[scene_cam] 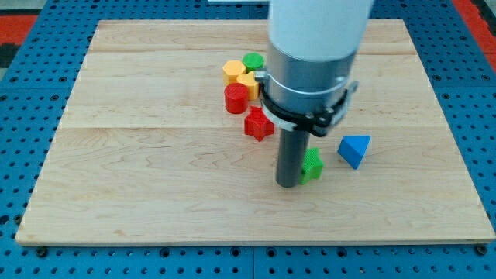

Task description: Move the green star below the blue cube

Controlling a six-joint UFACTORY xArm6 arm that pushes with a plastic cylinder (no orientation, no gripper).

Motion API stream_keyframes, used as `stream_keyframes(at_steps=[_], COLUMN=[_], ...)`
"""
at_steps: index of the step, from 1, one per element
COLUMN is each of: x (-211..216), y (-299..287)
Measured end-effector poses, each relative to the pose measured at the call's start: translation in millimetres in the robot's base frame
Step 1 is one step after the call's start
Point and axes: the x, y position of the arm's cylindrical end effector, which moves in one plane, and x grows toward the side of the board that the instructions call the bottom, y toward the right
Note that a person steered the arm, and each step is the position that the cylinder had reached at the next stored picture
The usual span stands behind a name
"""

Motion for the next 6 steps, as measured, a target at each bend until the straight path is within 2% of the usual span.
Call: stream_keyframes(at_steps=[1,2,4,5,6], x=[-48,-41,69,66,-16], y=[-7,-7,-7,3,18])
